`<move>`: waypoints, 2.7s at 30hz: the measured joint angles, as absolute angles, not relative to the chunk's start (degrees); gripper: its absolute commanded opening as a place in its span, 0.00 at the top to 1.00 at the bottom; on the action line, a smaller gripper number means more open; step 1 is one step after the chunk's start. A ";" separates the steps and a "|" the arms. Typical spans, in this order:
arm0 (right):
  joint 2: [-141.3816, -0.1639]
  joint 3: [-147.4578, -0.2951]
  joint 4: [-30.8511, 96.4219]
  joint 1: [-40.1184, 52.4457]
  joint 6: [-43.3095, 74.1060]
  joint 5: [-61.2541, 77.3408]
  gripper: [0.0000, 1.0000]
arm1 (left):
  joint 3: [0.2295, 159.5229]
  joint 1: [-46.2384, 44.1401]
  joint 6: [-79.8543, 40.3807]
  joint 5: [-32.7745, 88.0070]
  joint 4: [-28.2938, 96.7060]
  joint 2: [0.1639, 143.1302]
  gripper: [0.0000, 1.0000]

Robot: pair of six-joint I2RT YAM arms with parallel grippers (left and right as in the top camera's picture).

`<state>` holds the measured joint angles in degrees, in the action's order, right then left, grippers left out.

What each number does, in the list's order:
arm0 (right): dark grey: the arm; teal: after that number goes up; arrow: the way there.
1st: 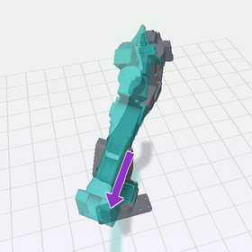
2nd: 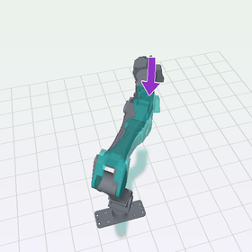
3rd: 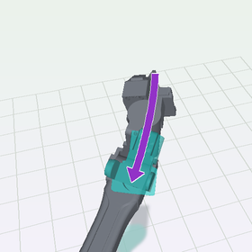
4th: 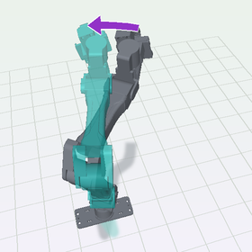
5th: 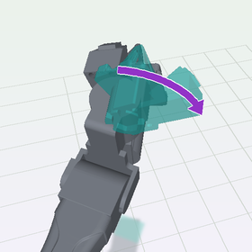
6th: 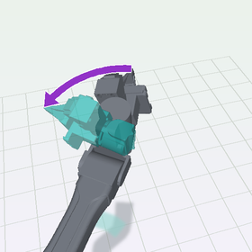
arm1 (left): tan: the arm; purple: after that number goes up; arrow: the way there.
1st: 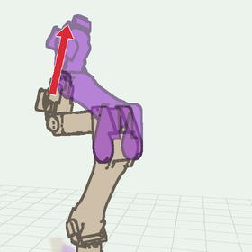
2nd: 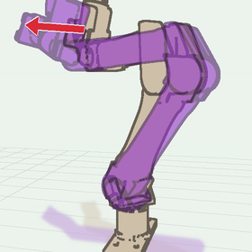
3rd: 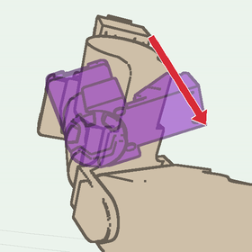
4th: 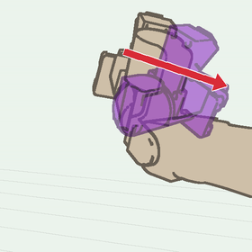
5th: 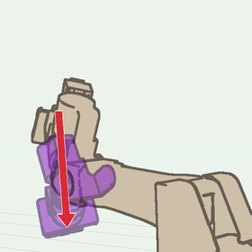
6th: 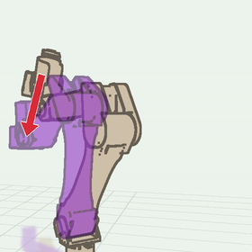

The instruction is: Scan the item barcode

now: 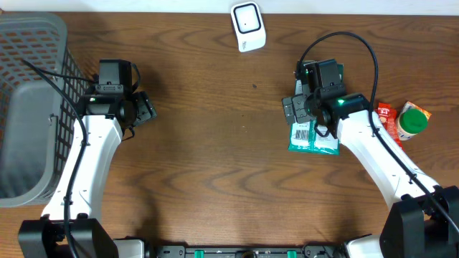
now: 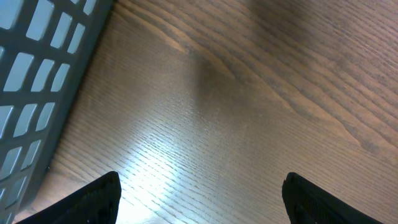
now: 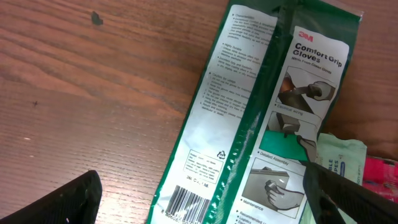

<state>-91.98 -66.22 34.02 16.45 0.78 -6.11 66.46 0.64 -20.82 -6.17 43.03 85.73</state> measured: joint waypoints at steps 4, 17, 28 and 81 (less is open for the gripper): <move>-91.98 -66.22 34.02 16.45 0.75 -6.15 0.01 | 66.46 0.64 -20.82 -6.17 43.03 85.73 0.16; -91.98 -66.22 34.02 16.45 0.58 -6.26 0.01 | 66.46 0.64 -20.82 -6.17 43.03 85.73 0.16; -91.94 -66.22 34.02 16.47 0.58 -6.48 0.01 | 66.46 0.64 -20.82 -6.17 43.03 85.73 0.16; -1.26 -6.33 -17.26 2.85 -2.35 -2.09 0.01 | 66.46 0.64 -20.82 -6.17 43.03 85.73 0.16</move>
